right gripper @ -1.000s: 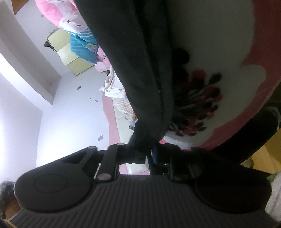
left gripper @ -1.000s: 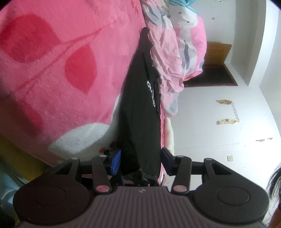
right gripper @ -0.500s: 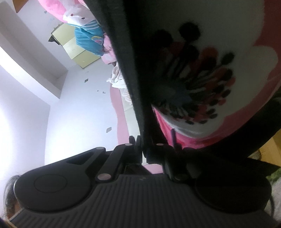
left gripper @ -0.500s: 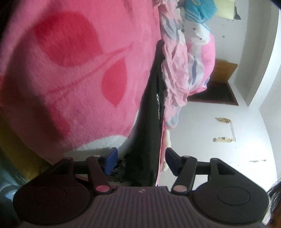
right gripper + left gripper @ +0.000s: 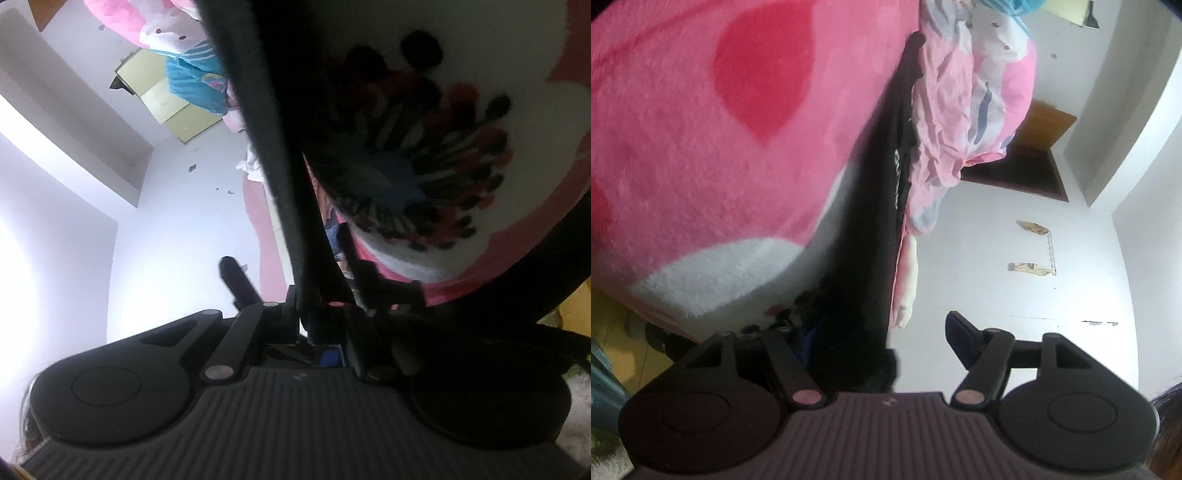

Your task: Fold clothes

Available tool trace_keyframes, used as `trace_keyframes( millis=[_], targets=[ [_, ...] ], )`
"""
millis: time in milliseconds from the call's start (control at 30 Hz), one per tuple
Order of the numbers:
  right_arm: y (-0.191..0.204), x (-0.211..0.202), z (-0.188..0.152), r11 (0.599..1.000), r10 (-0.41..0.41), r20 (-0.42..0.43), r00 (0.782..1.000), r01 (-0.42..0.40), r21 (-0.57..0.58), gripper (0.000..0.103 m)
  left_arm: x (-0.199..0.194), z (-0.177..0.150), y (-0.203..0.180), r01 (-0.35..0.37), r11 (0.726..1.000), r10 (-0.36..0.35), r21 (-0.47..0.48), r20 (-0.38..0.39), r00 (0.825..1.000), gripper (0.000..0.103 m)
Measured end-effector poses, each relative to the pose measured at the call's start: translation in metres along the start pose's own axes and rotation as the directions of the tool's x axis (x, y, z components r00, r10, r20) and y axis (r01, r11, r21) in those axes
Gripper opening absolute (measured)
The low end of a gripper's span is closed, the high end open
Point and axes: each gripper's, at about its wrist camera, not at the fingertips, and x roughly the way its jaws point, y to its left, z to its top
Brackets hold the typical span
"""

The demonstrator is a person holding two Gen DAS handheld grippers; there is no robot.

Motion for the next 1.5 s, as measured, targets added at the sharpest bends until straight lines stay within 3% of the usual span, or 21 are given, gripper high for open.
trace_keyframes(
  millis=[200,333,433,500,600,767,867,967,1100,1233,1300,1400,1467,1500],
  targets=[
    [0.009,-0.001,0.005,0.999,-0.030,0.009,0.999,0.031,-0.009,0.002,-0.014,0.002,-0.005,0.006,1.000,-0.006,0.005,0.032,0.999,0.059],
    [0.016,0.001,0.013,0.998,-0.054,0.007,0.999,0.054,-0.018,0.002,-0.019,0.001,-0.007,-0.037,0.999,0.036,0.029,0.038,0.999,0.051],
    [0.023,0.004,0.020,0.997,-0.069,0.005,0.998,0.069,-0.031,0.002,-0.019,-0.001,-0.011,-0.088,0.994,0.086,0.067,0.040,0.996,0.037],
    [0.026,0.006,0.028,0.996,-0.078,0.003,0.997,0.078,-0.033,0.002,-0.018,-0.003,-0.014,-0.121,0.988,0.117,0.100,0.046,0.992,0.021],
    [0.032,0.008,0.034,0.995,-0.091,0.004,0.996,0.091,-0.037,0.002,-0.023,-0.005,-0.017,-0.170,0.975,0.163,0.146,0.063,0.985,0.009],
    [0.049,0.010,0.047,0.984,-0.145,0.003,0.989,0.144,-0.100,0.005,-0.029,-0.010,-0.025,-0.233,0.948,0.218,0.218,0.092,0.972,0.006],
    [0.067,0.009,0.058,0.959,-0.222,0.006,0.975,0.219,-0.181,0.007,-0.033,-0.014,-0.032,-0.290,0.915,0.267,0.282,0.115,0.957,0.005],
    [0.094,-0.002,0.066,0.905,-0.328,0.029,0.944,0.323,-0.278,0.012,-0.033,-0.017,-0.039,-0.347,0.869,0.320,0.353,0.134,0.938,0.005],
    [0.142,-0.032,0.079,0.829,-0.411,0.093,0.907,0.414,-0.376,0.016,-0.029,-0.019,-0.042,-0.411,0.816,0.385,0.407,0.147,0.911,0.006],
    [0.221,-0.080,0.109,0.747,-0.385,0.251,0.888,0.459,-0.481,0.017,-0.027,-0.022,-0.044,-0.438,0.788,0.416,0.433,0.152,0.897,0.006],
    [0.266,-0.111,0.121,0.682,-0.342,0.376,0.861,0.503,-0.531,0.021,-0.027,-0.023,-0.046,-0.448,0.775,0.425,0.446,0.156,0.891,0.006],
    [0.323,-0.157,0.138,0.566,-0.282,0.572,0.770,0.616,-0.549,0.025,-0.027,-0.024,-0.047,-0.456,0.769,0.433,0.448,0.161,0.887,0.006],
    [0.332,-0.217,0.142,0.496,-0.276,0.671,0.688,0.700,-0.514,0.028,-0.027,-0.025,-0.047,-0.465,0.765,0.440,0.446,0.166,0.883,0.006],
    [0.335,-0.234,0.145,0.477,-0.278,0.699,0.659,0.726,-0.495,0.028,-0.027,-0.025,-0.047,-0.470,0.762,0.444,0.446,0.169,0.880,0.006]
  ],
)
